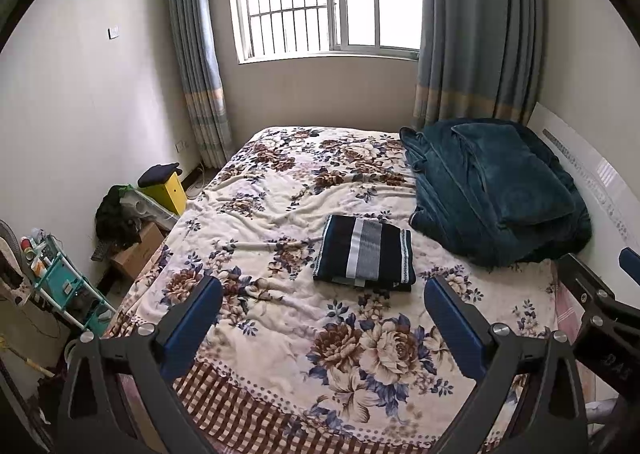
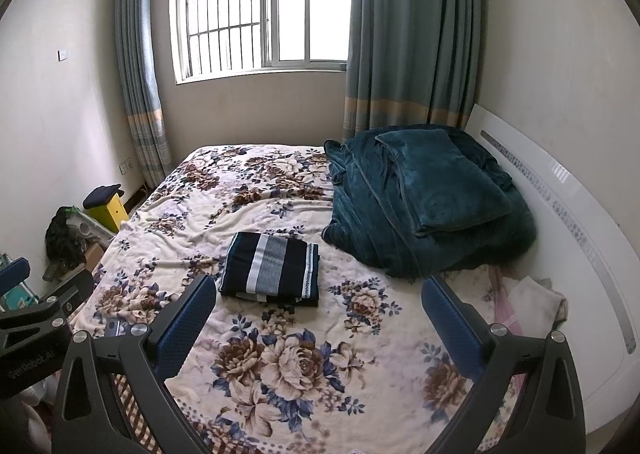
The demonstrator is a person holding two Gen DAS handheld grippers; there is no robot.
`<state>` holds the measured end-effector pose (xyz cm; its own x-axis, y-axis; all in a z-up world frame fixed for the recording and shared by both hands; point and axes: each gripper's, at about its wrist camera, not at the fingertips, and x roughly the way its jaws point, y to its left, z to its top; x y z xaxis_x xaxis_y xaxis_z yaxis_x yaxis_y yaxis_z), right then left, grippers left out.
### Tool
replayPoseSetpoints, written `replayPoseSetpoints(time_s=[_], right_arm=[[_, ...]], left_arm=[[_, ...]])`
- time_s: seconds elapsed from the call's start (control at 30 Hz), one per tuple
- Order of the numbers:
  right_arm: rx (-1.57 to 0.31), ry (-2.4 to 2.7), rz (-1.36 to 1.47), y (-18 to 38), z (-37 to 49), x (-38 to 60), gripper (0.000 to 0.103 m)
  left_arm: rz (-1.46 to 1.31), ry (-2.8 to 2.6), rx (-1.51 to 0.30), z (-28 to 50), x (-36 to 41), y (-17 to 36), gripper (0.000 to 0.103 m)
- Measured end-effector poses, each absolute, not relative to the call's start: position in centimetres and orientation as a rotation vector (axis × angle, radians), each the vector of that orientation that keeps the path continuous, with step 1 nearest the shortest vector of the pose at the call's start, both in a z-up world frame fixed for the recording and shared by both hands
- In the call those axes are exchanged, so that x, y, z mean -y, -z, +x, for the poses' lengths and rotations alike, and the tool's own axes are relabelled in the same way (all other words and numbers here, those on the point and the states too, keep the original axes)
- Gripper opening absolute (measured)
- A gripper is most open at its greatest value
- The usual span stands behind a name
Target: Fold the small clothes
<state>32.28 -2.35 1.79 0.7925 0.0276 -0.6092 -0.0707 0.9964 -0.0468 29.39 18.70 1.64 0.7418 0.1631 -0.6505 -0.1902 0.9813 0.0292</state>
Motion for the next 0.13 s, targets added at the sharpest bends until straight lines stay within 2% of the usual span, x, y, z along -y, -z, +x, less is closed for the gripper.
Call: replayPoseSetpoints(time_s=[0.13], right_arm=[[-0.654,-0.052,-0.068,-1.76,32.28,2.39,0.103]], left_arm=[[-0.038,-0.198,-0.702,29.09,-18.80,-1.73,0.103]])
